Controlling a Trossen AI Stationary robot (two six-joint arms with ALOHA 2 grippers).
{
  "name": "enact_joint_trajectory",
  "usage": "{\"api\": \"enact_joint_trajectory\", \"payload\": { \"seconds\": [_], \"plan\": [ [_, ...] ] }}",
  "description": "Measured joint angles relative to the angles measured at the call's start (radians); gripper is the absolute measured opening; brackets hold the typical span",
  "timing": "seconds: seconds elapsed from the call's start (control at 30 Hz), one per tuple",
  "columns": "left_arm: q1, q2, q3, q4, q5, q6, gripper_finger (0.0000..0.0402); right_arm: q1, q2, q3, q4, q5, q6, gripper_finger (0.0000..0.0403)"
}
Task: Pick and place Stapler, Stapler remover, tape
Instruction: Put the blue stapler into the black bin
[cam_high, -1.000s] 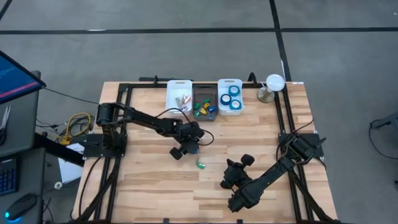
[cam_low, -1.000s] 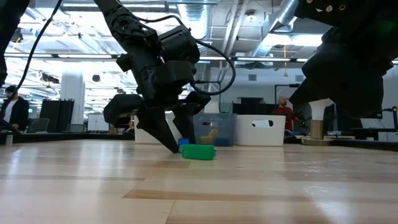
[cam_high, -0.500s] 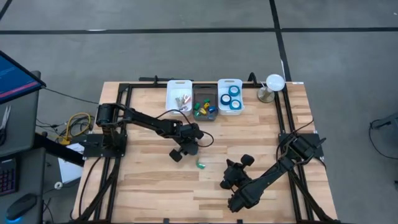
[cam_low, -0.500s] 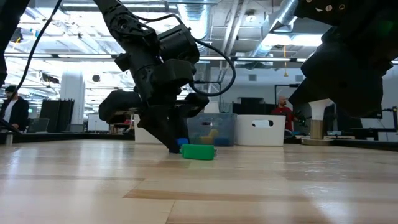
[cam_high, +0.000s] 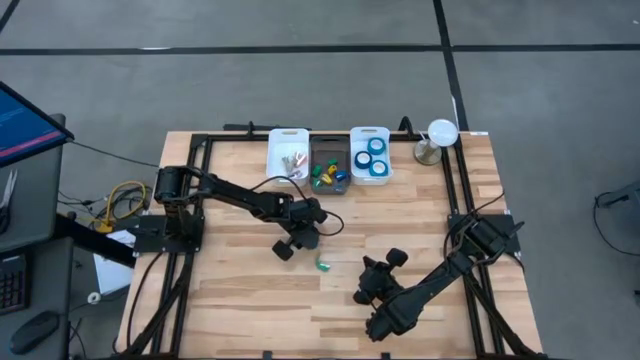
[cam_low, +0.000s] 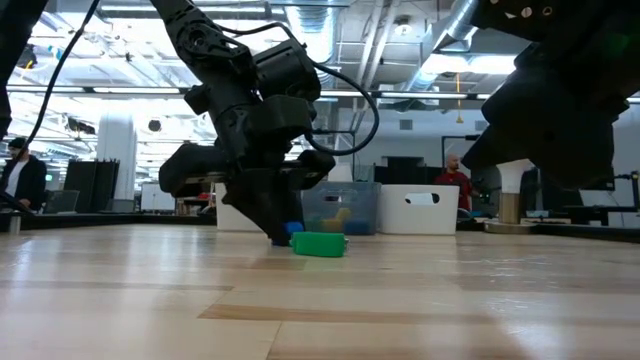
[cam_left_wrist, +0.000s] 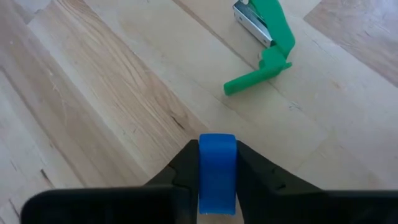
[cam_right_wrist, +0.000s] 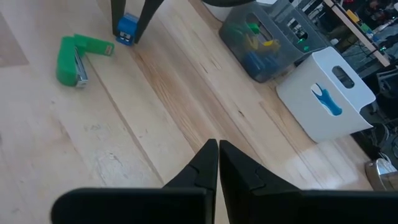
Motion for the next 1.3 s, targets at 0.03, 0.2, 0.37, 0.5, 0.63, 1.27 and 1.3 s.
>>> {"api": "enact_joint_trajectory", "payload": {
  "seconds": [0.03, 0.2, 0.37, 0.5, 0.63, 1.27, 1.3],
  "plan": [
    [0.0, -0.001, 0.0, 0.0, -0.001, -0.004, 0.0058, 0.0, 0.0, 0.0, 0.001, 0.0, 0.0, 0.0008],
    [-0.001, -0.011, -0.002, 0.001, -0.008, -0.042, 0.0051, -0.006, 0.0, 0.0, 0.005, 0.006, -0.004, 0.0008],
    [-0.001, -0.06, -0.002, 0.006, -0.023, -0.047, 0.0056, -0.017, 0.0, 0.0, 0.013, 0.006, -0.007, 0.0008],
    [0.006, -0.117, -0.002, 0.004, -0.042, -0.047, 0.0055, -0.022, 0.0, 0.0, 0.017, 0.006, -0.007, 0.0008],
    [0.019, -0.185, -0.002, 0.007, -0.046, -0.045, 0.0055, -0.021, 0.0, 0.0, 0.017, 0.006, -0.007, 0.0008],
    [0.114, -0.443, 0.0, 0.128, -0.053, -0.056, 0.0061, -0.032, 0.0, 0.0, 0.024, 0.006, -0.007, 0.0008],
    [0.124, -0.443, 0.0, 0.127, -0.064, -0.056, 0.0061, -0.033, 0.0, 0.0, 0.024, 0.006, -0.008, 0.0008]
  ]
}}
